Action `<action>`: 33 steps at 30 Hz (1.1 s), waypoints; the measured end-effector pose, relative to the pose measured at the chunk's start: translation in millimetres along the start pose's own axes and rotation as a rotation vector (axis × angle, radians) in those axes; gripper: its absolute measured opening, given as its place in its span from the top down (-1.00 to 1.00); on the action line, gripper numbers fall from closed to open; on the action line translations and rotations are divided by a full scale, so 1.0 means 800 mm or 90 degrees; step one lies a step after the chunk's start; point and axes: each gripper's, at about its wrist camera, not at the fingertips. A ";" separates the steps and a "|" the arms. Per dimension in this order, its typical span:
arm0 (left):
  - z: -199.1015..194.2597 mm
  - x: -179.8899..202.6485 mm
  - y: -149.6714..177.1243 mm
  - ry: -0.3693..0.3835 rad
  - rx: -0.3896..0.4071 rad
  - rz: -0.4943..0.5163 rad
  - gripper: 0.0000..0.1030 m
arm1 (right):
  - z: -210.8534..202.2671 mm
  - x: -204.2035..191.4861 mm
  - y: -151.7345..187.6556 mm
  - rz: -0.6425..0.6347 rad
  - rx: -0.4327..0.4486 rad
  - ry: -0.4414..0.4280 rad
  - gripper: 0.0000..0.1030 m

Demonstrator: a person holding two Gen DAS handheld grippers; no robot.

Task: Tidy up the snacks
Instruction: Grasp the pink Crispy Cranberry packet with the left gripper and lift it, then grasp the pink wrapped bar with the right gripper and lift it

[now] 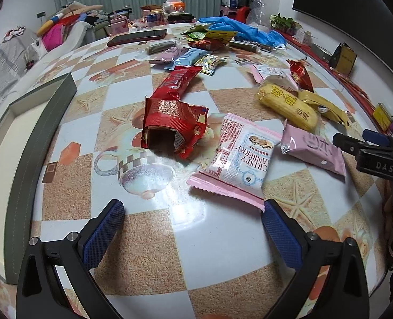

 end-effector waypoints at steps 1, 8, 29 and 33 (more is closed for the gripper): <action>0.000 0.000 -0.001 0.002 -0.002 0.001 -0.99 | 0.000 0.000 0.000 0.000 0.000 0.000 -0.99; 0.022 0.027 -0.026 0.051 -0.045 0.094 -0.99 | 0.000 0.000 0.000 0.000 0.000 0.000 -0.99; -0.004 -0.006 -0.015 0.054 0.038 0.035 0.16 | -0.045 -0.025 0.007 -0.081 0.078 -0.118 -0.99; -0.001 0.003 -0.014 0.021 0.037 0.056 0.15 | -0.058 -0.074 0.011 -0.188 0.102 -0.158 -0.99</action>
Point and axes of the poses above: each gripper's, at about its wrist camera, not at the fingertips, and z roughly the way its jaws point, x to its right, y to its underside, and after that the axes turned 14 degrees about y, right-handed
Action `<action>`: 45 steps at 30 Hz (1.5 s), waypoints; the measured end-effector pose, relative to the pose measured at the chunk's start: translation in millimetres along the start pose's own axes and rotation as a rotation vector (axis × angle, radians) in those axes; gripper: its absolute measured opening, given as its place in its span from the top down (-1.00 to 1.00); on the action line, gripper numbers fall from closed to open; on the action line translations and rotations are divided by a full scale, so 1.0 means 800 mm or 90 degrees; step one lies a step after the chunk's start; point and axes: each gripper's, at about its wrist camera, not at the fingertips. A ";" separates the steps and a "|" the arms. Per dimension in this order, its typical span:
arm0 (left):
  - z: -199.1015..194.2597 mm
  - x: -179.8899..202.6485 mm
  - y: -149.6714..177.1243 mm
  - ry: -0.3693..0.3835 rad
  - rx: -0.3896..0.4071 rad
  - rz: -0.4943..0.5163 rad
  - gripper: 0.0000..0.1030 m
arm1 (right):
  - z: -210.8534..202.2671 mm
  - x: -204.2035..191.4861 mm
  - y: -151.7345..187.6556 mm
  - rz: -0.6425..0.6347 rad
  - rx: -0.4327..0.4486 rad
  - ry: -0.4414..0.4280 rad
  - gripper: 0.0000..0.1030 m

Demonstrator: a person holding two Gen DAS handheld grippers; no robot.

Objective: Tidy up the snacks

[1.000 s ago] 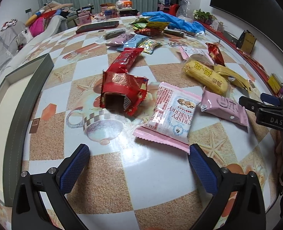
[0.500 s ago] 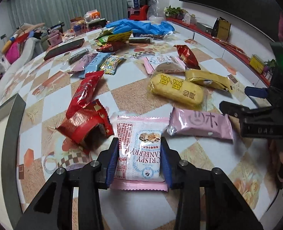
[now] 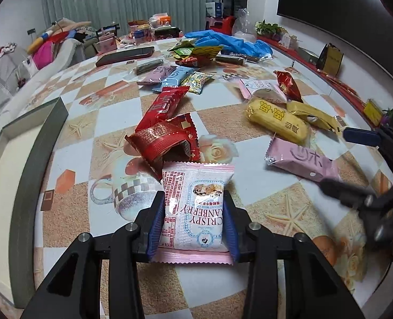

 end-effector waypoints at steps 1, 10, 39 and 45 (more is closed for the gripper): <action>0.000 -0.002 0.000 -0.001 0.000 -0.006 0.15 | 0.007 -0.015 -0.003 -0.035 -0.004 0.008 -0.99; -0.010 -0.034 0.002 -0.019 0.012 -0.044 0.14 | 0.020 -0.042 -0.020 0.032 -0.051 -0.028 0.43; 0.004 -0.041 -0.018 -0.049 0.016 -0.049 0.07 | 0.034 -0.087 -0.048 0.089 -0.037 0.054 0.48; 0.004 -0.039 -0.017 -0.061 0.014 -0.050 0.07 | 0.035 -0.088 -0.049 0.118 -0.046 0.068 0.48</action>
Point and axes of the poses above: each gripper's, at about its wrist camera, not at the fingertips, and z roughly the way its jaws point, x to its right, y to its underside, and after that the axes turned 14 degrees about y, right-handed
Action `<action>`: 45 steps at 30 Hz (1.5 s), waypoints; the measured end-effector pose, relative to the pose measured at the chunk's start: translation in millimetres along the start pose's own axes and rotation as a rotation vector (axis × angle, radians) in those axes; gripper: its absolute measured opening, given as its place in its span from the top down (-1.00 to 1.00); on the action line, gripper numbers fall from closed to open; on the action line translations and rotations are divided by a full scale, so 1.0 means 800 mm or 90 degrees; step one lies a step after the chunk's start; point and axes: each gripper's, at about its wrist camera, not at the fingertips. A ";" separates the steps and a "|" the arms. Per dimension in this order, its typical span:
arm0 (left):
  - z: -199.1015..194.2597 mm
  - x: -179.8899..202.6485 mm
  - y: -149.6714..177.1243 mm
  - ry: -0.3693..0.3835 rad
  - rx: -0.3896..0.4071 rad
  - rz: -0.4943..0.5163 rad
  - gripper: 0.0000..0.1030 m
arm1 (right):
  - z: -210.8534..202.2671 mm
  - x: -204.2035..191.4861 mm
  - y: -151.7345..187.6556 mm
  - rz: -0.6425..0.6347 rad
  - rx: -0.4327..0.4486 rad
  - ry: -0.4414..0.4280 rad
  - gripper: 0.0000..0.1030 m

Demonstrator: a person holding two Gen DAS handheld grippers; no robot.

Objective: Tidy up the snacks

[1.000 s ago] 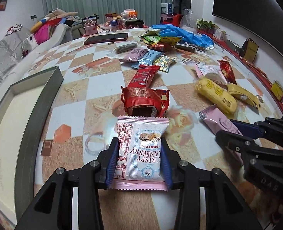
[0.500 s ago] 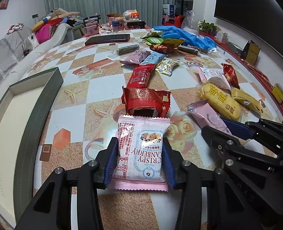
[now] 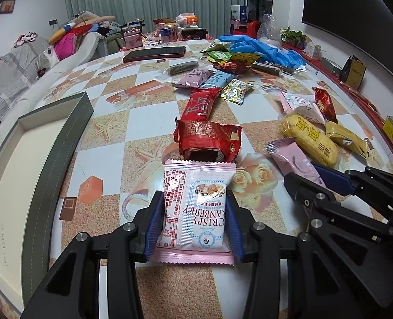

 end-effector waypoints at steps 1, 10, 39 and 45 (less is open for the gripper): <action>0.000 0.001 0.000 -0.001 0.000 0.001 0.07 | 0.000 0.000 0.000 0.002 0.000 0.003 0.48; 0.000 0.001 0.000 -0.003 0.000 0.002 0.08 | 0.000 0.000 0.000 0.002 0.001 0.003 0.48; -0.005 -0.013 0.003 -0.017 0.009 -0.032 0.17 | -0.012 -0.009 0.010 0.030 -0.005 -0.043 0.50; -0.005 -0.013 0.003 -0.020 0.009 -0.030 0.16 | -0.013 -0.014 0.010 0.015 -0.003 -0.028 0.49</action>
Point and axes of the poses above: each gripper's, at about its wrist camera, not at the fingertips, and z roughly the way its jaws point, x to its right, y to its underside, and after that the axes turned 14 degrees about y, right-handed
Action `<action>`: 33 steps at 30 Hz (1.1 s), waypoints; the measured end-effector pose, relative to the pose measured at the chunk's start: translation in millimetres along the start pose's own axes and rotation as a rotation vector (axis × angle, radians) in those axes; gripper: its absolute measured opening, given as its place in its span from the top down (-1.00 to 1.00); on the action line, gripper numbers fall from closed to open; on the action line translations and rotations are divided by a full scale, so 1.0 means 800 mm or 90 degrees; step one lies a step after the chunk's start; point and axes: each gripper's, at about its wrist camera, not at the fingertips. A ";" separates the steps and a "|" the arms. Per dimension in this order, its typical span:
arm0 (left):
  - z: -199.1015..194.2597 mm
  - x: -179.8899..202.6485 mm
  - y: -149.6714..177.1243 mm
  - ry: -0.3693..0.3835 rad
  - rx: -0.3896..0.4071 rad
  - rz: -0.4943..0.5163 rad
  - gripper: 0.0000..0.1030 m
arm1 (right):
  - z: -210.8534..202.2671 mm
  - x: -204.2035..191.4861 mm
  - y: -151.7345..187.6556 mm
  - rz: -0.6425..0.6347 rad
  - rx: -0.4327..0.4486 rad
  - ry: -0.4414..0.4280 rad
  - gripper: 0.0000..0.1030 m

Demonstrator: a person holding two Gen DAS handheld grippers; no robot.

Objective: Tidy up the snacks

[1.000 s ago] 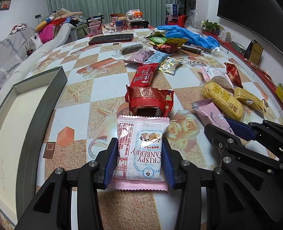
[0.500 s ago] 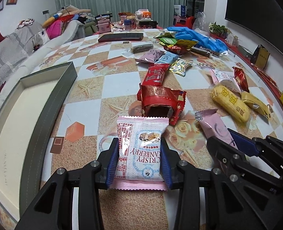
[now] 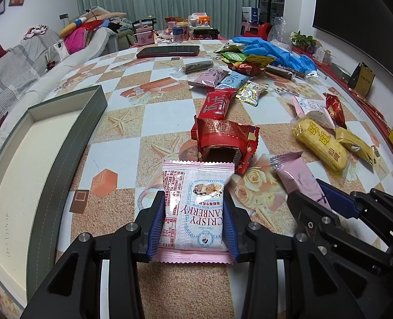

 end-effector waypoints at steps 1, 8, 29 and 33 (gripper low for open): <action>0.000 0.000 0.000 0.000 0.000 -0.001 0.16 | 0.000 0.000 0.000 0.000 0.000 0.000 0.49; 0.000 0.000 0.001 0.003 -0.002 -0.003 0.16 | 0.001 -0.002 0.000 -0.007 0.001 0.009 0.49; -0.003 -0.003 0.004 0.002 0.003 -0.007 0.15 | 0.001 -0.005 0.001 -0.013 0.003 0.018 0.50; -0.004 -0.003 0.004 0.002 0.005 -0.009 0.15 | 0.001 -0.004 0.001 -0.013 0.003 0.018 0.49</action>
Point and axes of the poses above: each gripper's, at about its wrist camera, not at the fingertips, and z roughly the way its jaws point, x to its right, y to its underside, and after that the axes turned 14 degrees about y, right-handed
